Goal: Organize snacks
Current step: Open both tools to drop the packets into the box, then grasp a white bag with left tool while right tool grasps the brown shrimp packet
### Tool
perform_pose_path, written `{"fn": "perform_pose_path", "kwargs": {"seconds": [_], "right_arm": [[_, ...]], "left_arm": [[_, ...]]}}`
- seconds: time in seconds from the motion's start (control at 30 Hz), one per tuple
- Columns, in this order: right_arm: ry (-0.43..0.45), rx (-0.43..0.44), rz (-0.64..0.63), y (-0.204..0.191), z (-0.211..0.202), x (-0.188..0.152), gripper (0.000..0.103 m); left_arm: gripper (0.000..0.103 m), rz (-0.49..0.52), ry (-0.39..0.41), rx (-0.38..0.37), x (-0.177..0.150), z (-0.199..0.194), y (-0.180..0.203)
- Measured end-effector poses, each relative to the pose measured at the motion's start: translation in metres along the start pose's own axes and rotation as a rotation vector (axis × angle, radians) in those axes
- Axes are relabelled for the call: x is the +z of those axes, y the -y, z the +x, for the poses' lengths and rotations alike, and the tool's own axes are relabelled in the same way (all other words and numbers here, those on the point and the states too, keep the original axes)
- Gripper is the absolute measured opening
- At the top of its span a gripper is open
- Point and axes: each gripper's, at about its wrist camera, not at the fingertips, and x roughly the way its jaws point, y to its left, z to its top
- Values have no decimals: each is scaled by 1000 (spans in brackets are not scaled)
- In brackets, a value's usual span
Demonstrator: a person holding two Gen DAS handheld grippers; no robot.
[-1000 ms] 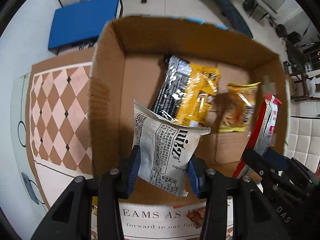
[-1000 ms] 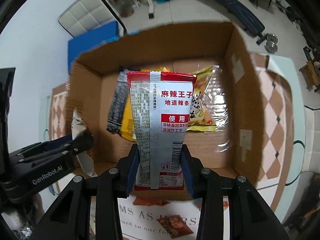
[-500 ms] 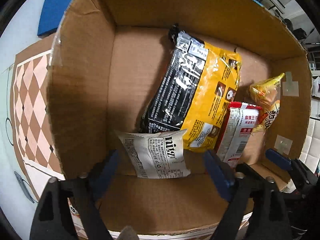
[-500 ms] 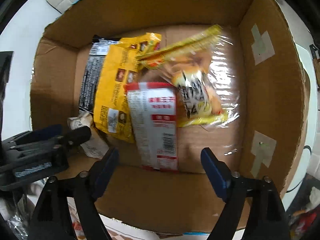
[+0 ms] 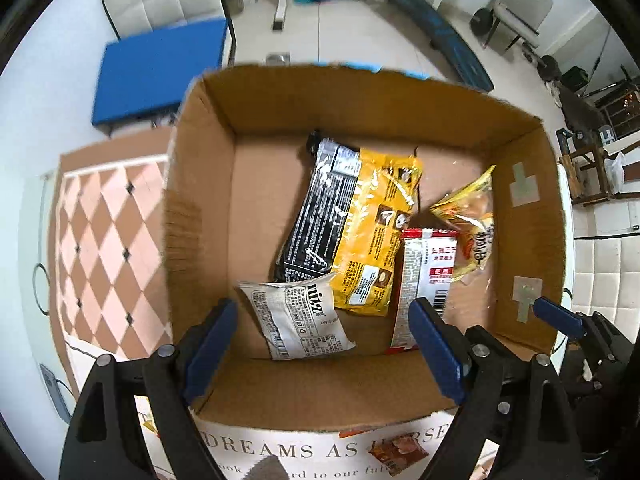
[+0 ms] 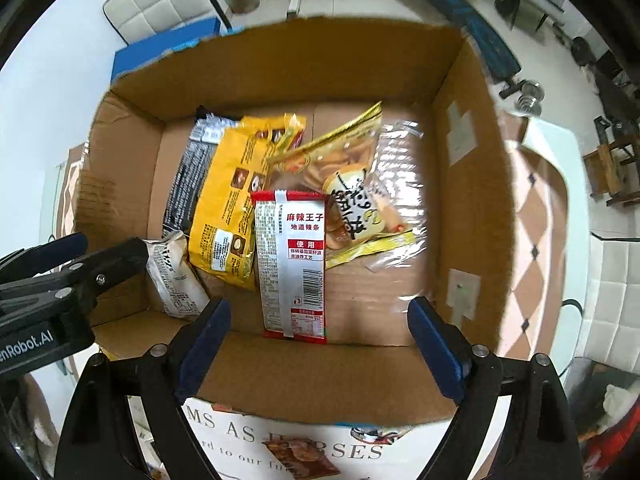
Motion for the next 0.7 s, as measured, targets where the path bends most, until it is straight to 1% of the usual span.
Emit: {"fn": "perform_pose_path", "kwargs": {"seconds": [0.03,0.17,0.23,0.33,0.37,0.47,0.53,0.63,0.7], "right_arm": [[8,2,2,1,-4,-3,92],[61,1,9,4,-23,-18,92],[100,-5,12,6,-42,-28,92],[140,6,17,7,-65,-44,92],[149,13,21,6,-71,-50,92],[174,47,24,6,-92,-72,92],[172,67,16,3,-96,-88,92],[143,87,6,-3,-95,-115,92],[111,93,5,-5,-87,-132,92]], "left_arm": [[87,4,11,5,3,-5,0],[87,17,72,18,-13,-22,3],[87,18,98,21,-20,-33,9],[87,-11,166,9,-40,-52,5],[87,-20,178,3,-44,-55,3],[87,-52,220,-13,-69,-71,-6],[87,-69,237,-14,-90,-78,-13],[87,-87,244,9,-122,-82,-24],[87,-117,221,27,-153,-75,-38]]}}
